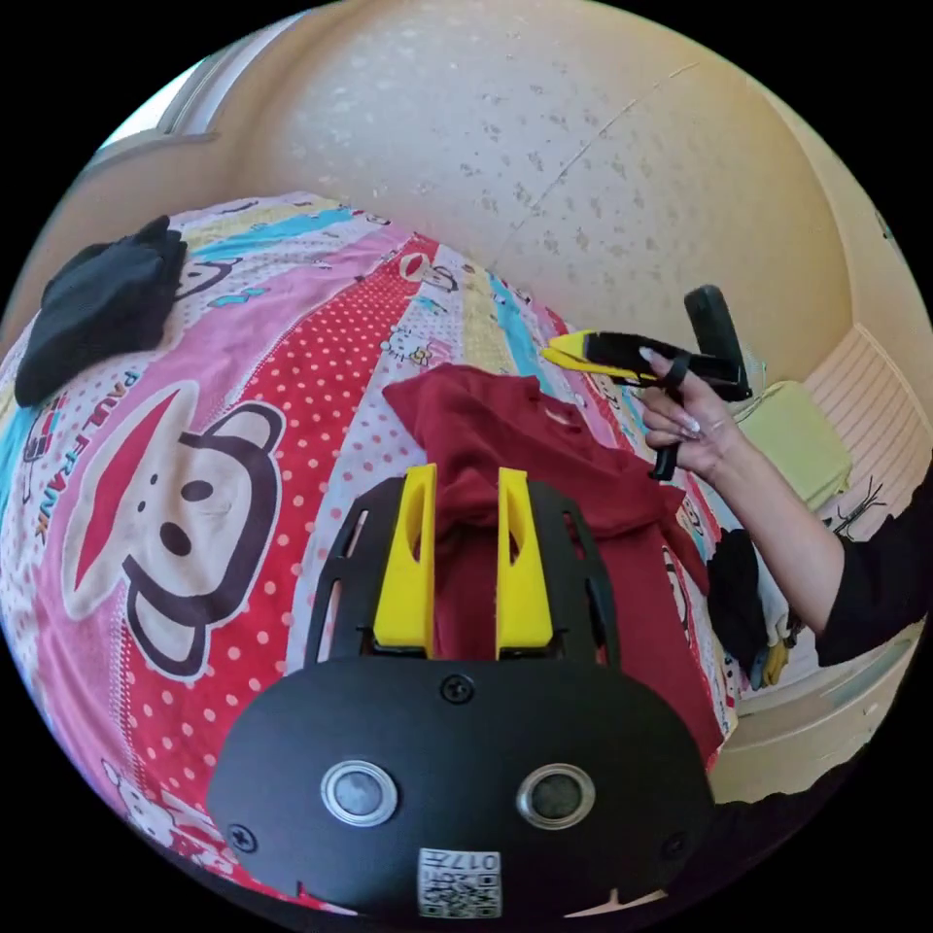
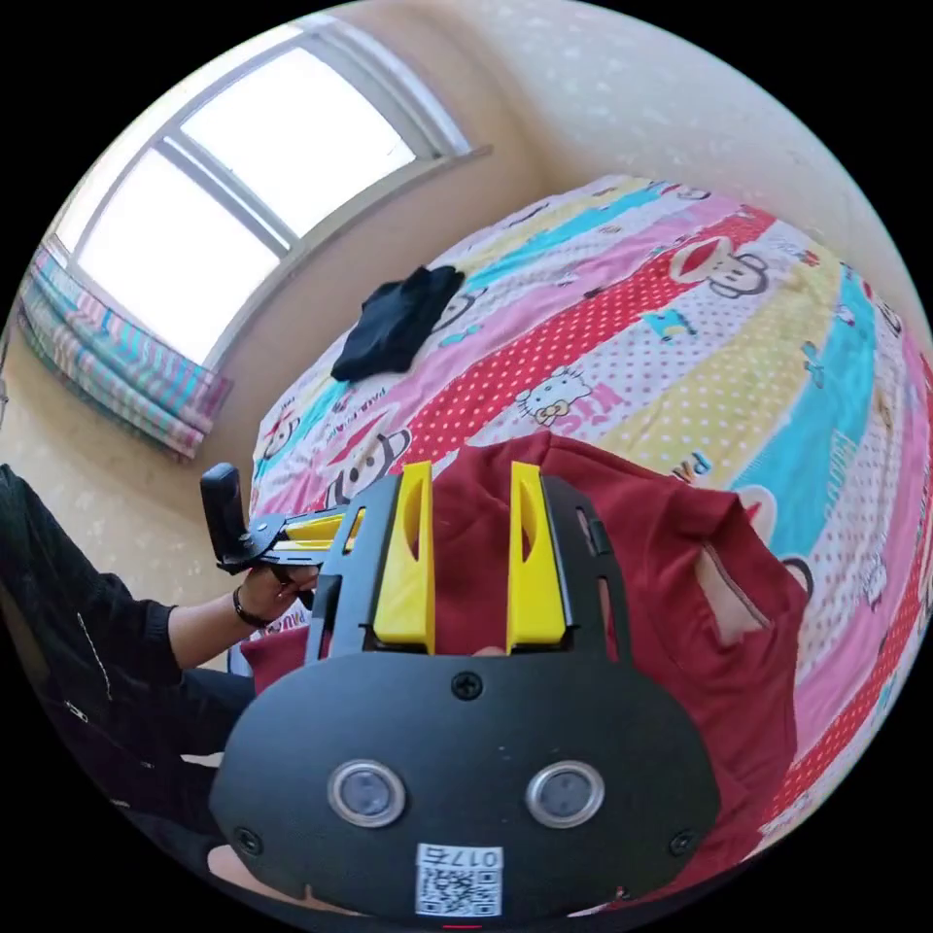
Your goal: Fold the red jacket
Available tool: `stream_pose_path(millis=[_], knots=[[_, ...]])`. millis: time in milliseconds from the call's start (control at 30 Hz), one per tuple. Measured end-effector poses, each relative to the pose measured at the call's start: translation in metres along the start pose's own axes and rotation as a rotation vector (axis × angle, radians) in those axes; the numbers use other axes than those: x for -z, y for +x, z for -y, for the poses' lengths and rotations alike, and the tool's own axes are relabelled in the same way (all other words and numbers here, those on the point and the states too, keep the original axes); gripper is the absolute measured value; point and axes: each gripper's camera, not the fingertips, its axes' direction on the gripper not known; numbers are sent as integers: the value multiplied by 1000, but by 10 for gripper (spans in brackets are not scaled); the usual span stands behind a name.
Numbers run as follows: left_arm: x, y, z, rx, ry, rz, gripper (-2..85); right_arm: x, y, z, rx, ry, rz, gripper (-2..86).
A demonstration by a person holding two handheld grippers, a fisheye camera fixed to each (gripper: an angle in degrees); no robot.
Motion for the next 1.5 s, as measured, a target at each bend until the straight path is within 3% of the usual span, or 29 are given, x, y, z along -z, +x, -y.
stream_pose_path(millis=[67,133,267,367,467,567,633,700,800,867,1033,1133,1233,1333,1400,1500], knots=[[-23,-4,-3,14,-120,72,100,-66,-6,29,53,-172,7,87],[-30,-1,-7,8,-169,123,100,-101,-10,33,44,-204,-147,74],[-22,24,-20,-46,-136,258,104,-125,-35,15,115,-95,-349,66],[-12,26,-28,37,-109,267,102,-112,-55,7,145,-54,-422,73],[6,17,-34,171,-73,256,72,-61,-65,-3,68,111,-340,75],[29,25,-31,84,86,96,68,-15,-70,-28,22,266,-203,72],[28,32,-26,-3,145,13,60,-9,-64,-44,-14,251,-113,70],[-2,39,-11,-75,16,21,47,-13,-58,-63,-74,163,-91,69],[-62,33,5,-66,-287,159,5,10,-56,-108,-191,177,-157,70],[-62,28,23,15,-331,131,2,61,-52,-156,-315,296,-161,71],[-45,62,58,-62,-227,46,39,191,-32,-310,-860,655,-351,74],[-46,103,60,-162,-89,-111,47,241,-19,-408,-1222,711,-580,81],[-88,133,47,-211,-62,-248,51,261,-7,-485,-1434,932,-459,89],[-152,117,23,0,-81,-364,34,260,2,-511,-1511,1078,-403,76],[-206,71,-13,363,-104,-435,10,260,7,-518,-1597,1098,-413,55],[-215,69,-29,302,-53,-379,-6,260,7,-524,-1732,1236,-351,27]])
